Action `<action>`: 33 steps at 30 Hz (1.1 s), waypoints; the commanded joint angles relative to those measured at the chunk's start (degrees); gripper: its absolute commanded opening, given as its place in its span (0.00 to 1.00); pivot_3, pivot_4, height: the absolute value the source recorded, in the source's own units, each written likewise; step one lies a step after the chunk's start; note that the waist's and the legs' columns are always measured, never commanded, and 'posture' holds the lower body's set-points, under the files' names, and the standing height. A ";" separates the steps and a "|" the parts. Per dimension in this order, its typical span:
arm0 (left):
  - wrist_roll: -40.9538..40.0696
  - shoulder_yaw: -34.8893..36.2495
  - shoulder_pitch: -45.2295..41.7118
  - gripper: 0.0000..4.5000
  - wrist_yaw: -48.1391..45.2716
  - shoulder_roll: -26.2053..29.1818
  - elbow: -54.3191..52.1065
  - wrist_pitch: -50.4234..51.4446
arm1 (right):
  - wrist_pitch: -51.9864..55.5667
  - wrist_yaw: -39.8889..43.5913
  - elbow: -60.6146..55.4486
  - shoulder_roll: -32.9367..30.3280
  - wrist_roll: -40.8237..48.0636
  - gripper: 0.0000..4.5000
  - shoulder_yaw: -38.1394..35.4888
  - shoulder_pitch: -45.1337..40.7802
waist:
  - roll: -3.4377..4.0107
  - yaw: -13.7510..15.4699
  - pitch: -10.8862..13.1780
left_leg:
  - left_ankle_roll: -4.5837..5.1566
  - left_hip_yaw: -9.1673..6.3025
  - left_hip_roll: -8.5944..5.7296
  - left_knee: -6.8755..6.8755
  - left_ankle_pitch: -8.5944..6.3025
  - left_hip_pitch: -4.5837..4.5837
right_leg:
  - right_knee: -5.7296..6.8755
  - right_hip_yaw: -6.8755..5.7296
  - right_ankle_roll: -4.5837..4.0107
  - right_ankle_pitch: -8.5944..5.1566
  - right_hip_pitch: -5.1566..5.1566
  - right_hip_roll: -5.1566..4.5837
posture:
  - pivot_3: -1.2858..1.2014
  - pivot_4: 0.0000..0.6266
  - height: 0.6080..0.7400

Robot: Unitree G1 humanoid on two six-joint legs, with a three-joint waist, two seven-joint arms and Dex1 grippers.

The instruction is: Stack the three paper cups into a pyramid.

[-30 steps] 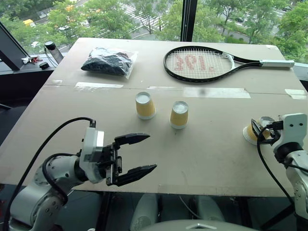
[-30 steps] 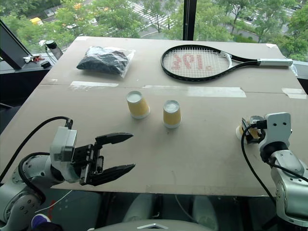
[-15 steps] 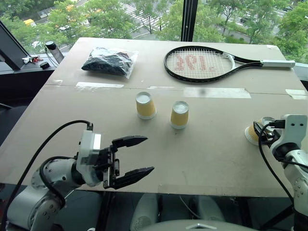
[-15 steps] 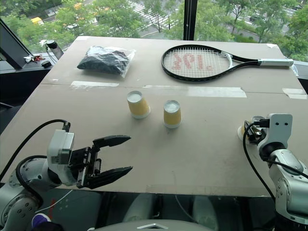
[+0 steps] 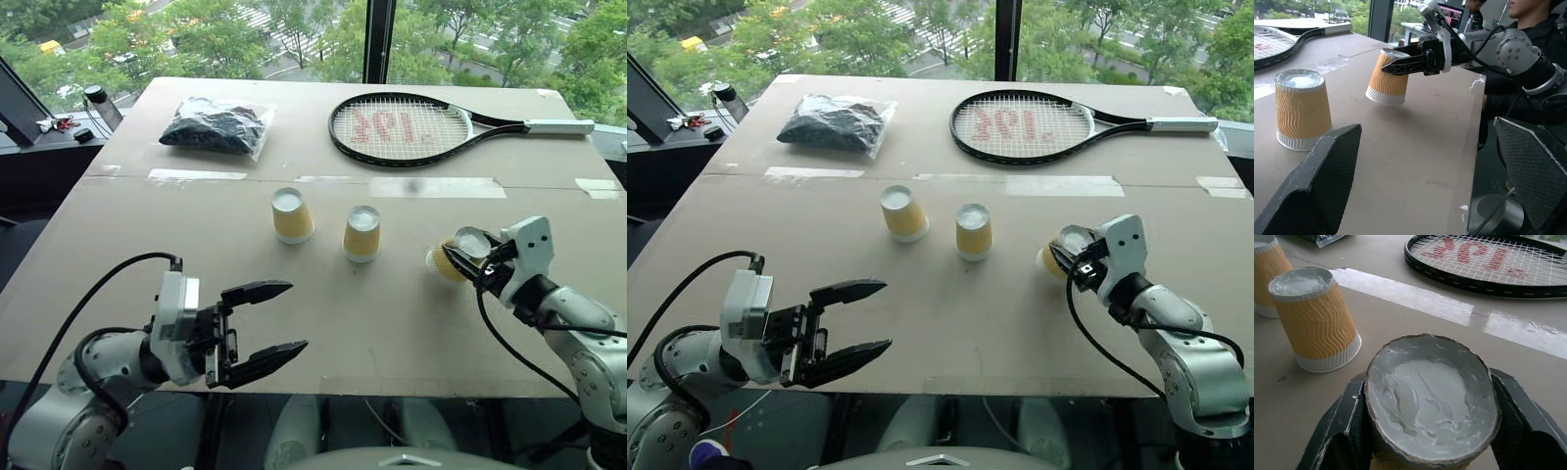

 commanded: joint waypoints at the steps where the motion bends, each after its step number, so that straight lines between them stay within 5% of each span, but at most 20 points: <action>1: -0.62 1.92 0.89 1.00 0.97 -0.29 -1.83 -1.07 | -2.00 -0.08 1.85 -0.05 -1.71 0.50 1.85 -3.16 | 0.01 0.00 0.01 | 0.00 0.00 0.00 -0.01 0.00 0.00 | 0.01 0.00 0.00 0.00 -0.01 0.00 | 0.52 0.24 1.00; 9: -0.72 2.71 3.45 1.00 4.10 -1.49 -4.50 -1.34 | -3.29 1.86 8.62 -0.77 -4.48 0.50 6.51 -9.20 | 0.00 0.09 0.03 | 0.00 -0.01 0.00 -0.03 0.00 -0.07 | -0.04 -0.02 0.00 0.00 -0.05 -0.04 | 0.52 0.24 1.00; 10: -0.82 2.72 3.53 1.00 4.50 -1.66 -4.65 -1.27 | -3.33 2.37 9.13 -0.76 -4.36 0.73 6.60 -9.53 | 0.00 0.12 0.03 | 0.00 -0.01 0.00 -0.03 0.00 -0.08 | -0.04 -0.03 0.00 0.00 -0.05 -0.05 | 0.52 0.24 1.00; 14: -0.71 2.59 3.70 1.00 5.60 -1.91 -4.85 -1.13 | -4.00 3.68 10.88 -0.91 -4.86 0.99 7.00 -10.95 | 0.00 0.05 0.03 | 0.00 -0.01 0.00 -0.03 0.00 -0.07 | -0.04 -0.02 0.00 0.00 -0.05 -0.05 | 0.52 0.24 1.00; 24: 4.20 -2.47 -7.41 1.00 17.95 -1.62 -0.97 3.66 | -8.93 22.26 -0.15 -9.34 12.22 0.99 -7.28 -3.09 | 0.00 1.10 0.09 | 0.02 -0.04 0.00 -0.03 -0.01 -0.09 | -0.07 -0.07 0.01 0.01 -0.02 -0.04 | 0.52 0.24 1.00; 33: 13.33 -18.80 -33.07 1.00 20.35 -2.23 14.67 11.09 | -18.42 22.17 -8.53 -8.56 9.91 0.99 -12.14 13.53 | -0.08 1.65 0.18 | 0.02 -0.28 -0.09 0.08 -0.01 -0.12 | -0.07 -0.03 0.07 0.00 0.11 0.25 | 0.52 0.24 1.00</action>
